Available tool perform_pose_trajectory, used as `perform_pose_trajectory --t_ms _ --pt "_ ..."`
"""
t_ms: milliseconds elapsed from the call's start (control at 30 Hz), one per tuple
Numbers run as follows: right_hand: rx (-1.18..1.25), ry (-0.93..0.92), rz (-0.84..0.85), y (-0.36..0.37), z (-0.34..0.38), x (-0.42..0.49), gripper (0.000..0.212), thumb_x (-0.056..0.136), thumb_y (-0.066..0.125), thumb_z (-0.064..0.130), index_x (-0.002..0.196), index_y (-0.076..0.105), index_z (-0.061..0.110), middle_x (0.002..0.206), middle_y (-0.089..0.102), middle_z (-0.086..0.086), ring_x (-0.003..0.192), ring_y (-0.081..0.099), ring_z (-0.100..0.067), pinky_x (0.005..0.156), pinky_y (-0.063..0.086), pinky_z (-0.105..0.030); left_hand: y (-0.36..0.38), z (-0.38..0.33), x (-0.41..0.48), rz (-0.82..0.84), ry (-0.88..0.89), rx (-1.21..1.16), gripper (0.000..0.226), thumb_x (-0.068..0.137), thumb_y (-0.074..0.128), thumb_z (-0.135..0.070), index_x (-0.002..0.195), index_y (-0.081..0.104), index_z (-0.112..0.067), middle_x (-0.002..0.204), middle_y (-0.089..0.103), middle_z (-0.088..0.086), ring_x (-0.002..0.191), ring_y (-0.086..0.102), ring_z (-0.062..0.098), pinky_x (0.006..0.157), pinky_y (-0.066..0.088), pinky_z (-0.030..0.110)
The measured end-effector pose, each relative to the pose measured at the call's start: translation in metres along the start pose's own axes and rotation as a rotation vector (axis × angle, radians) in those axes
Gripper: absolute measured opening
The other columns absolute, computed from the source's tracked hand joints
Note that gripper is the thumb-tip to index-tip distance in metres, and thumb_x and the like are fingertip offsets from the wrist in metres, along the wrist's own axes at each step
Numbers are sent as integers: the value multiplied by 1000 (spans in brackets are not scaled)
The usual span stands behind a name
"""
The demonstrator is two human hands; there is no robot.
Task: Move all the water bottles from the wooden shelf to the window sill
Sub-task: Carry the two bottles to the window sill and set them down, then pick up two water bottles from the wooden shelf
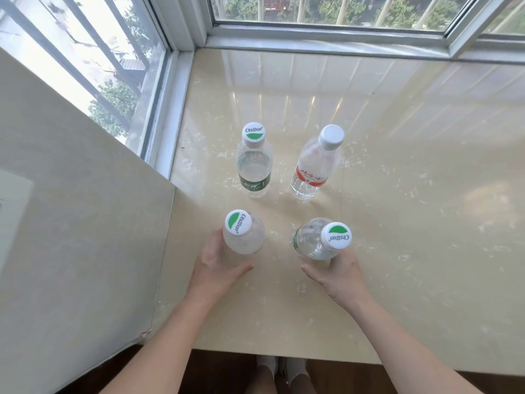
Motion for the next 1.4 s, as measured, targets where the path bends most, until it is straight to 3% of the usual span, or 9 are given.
perform_pose_trajectory --t_ms 133,267,367,533,733,967,1167,1300,1400 --pt "-241 -7 93 -33 12 -11 77 76 71 8 146 42 25 133 48 11 117 50 -14 80 40 -19 -34 -9 -19 17 22 363 86 75 78 -40 145 29 -31 141 39 -11 127 43 14 94 43 32" --pt "-571 -159 123 -84 59 -26 72 86 64 20 151 35 27 144 45 6 127 47 -21 102 42 -30 -74 -48 -50 -42 139 510 79 82 67 -45 148 25 -33 150 32 -13 134 37 15 104 39 33" --pt "-689 -276 80 -124 111 -40 58 91 62 27 146 44 27 140 50 6 124 50 -20 102 40 -28 -104 -85 -75 -51 160 546 75 85 61 -48 149 25 -32 152 32 -10 138 33 15 109 34 33" --pt "-715 -424 -61 -181 203 -64 51 90 63 31 139 54 24 130 59 3 120 54 -24 100 43 -34 -159 -165 -103 -170 250 586 74 82 57 -53 147 32 -26 148 40 -2 136 38 19 109 36 39" --pt "-612 -567 -257 -221 294 -98 48 85 68 33 131 61 20 119 65 -1 110 60 -27 95 49 -39 -206 -279 -126 -427 506 633 58 78 58 -48 127 58 -16 119 65 3 109 61 26 87 50 40" --pt "-642 -675 -447 -252 336 -115 48 77 72 35 122 67 18 108 68 -2 95 66 -27 87 54 -39 -197 -357 -149 -463 665 750 63 78 44 -59 127 58 -23 125 62 -3 114 57 24 99 44 42" --pt "-702 -624 -538 -288 333 -127 48 77 68 38 121 68 18 112 68 -2 103 66 -27 94 53 -41 -181 -394 -153 -440 773 781 62 80 49 -60 130 57 -24 127 61 -3 115 57 23 98 44 43" --pt "-706 -491 -620 -318 316 -148 50 80 57 42 124 66 19 116 68 -3 108 64 -27 100 51 -42 -150 -427 -159 -383 905 765 61 79 55 -59 130 57 -25 125 62 -5 114 58 21 96 45 40" --pt "-703 -369 -746 -342 293 -178 49 76 64 39 121 66 20 114 69 -3 108 64 -27 99 51 -40 -117 -450 -165 -275 1029 724 62 78 52 -60 129 56 -26 126 61 -6 118 56 20 98 43 39"
Point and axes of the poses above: each hand's wrist, its own x-axis towards the middle knuckle, its own y-axis out of the palm, z = x × y, the point moved 5 cm from there along x, towards the middle knuckle
